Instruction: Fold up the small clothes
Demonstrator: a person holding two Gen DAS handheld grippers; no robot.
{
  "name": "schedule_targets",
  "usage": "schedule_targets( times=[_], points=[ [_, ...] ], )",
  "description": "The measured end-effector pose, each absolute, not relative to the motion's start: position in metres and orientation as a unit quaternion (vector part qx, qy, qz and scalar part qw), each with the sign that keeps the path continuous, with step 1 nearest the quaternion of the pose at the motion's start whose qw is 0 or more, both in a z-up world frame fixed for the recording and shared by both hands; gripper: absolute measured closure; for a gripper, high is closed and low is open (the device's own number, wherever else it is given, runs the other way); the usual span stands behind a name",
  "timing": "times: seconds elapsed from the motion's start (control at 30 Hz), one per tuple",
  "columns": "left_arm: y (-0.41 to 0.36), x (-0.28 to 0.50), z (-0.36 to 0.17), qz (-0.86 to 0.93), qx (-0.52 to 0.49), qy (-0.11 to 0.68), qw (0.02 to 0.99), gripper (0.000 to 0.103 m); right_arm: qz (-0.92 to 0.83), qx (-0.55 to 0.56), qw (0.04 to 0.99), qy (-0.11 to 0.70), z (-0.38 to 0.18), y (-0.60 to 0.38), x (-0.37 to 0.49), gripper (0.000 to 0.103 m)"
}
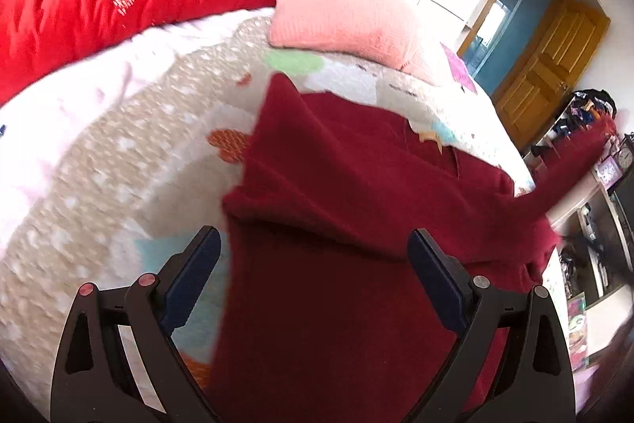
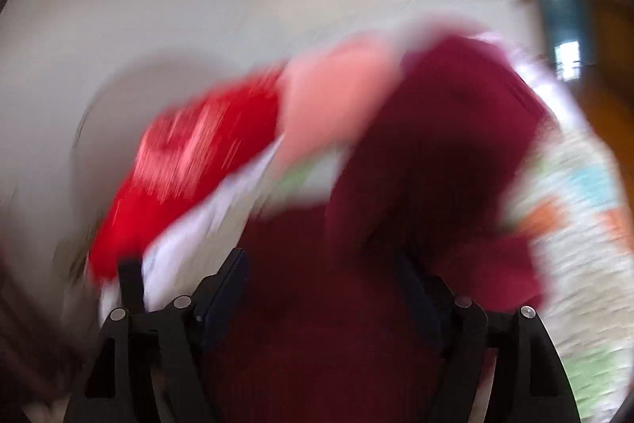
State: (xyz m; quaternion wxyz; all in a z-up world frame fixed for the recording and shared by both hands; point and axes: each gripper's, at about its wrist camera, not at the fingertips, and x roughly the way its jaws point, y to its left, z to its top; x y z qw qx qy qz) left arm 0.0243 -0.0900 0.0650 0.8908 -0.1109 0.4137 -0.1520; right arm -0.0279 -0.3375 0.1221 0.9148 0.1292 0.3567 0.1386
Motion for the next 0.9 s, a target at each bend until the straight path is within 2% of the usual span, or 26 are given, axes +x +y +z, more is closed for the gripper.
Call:
schedule_targets(
  times=[0.07,0.17,0.27,0.37,0.7,0.73,0.77,0.8,0.83,0.87,0.9],
  points=[
    [-0.081,0.025,0.07,-0.148,-0.11,0.406,0.895,0.007,0.156,0.069,0.911,0.376,0.101,-0.306,-0.039,0.029],
    [-0.069,0.029,0.072,-0.151,-0.127,0.404,0.893,0.007,0.124,0.027,0.911,0.391,0.079,-0.312,-0.058,0.029],
    [-0.068,0.037,0.07,-0.161,-0.153,0.413,0.883,0.007,0.07,0.081,0.909,0.402,0.068,-0.367,-0.066,0.029],
    [-0.081,0.044,0.068,-0.174,-0.16,0.421,0.876,0.007,0.02,0.121,0.918,0.376,0.075,-0.402,-0.069,0.029],
    [-0.147,0.074,0.05,-0.211,-0.003,0.415,0.885,0.008,-0.024,0.062,0.933,0.355,0.088,-0.442,-0.044,0.031],
    [-0.151,0.075,0.049,-0.224,-0.002,0.416,0.881,0.015,-0.015,0.04,0.932,0.361,0.087,-0.436,-0.04,0.033],
    [-0.156,0.075,0.049,-0.244,-0.001,0.417,0.876,0.022,0.001,0.002,0.928,0.372,0.083,-0.427,-0.031,0.042],
    [-0.162,0.076,0.05,-0.258,0.008,0.418,0.871,0.041,0.012,-0.022,0.926,0.378,0.081,-0.423,-0.027,0.054],
    [-0.166,0.077,0.051,-0.255,0.02,0.419,0.871,0.055,0.019,-0.042,0.923,0.383,0.076,-0.421,-0.026,0.057],
    [-0.174,0.079,0.053,-0.248,0.044,0.417,0.874,0.065,0.018,-0.069,0.92,0.384,0.07,-0.416,-0.02,0.062],
    [-0.179,0.082,0.054,-0.248,0.054,0.416,0.873,0.089,0.02,-0.083,0.919,0.385,0.067,-0.413,-0.017,0.076]
  ],
)
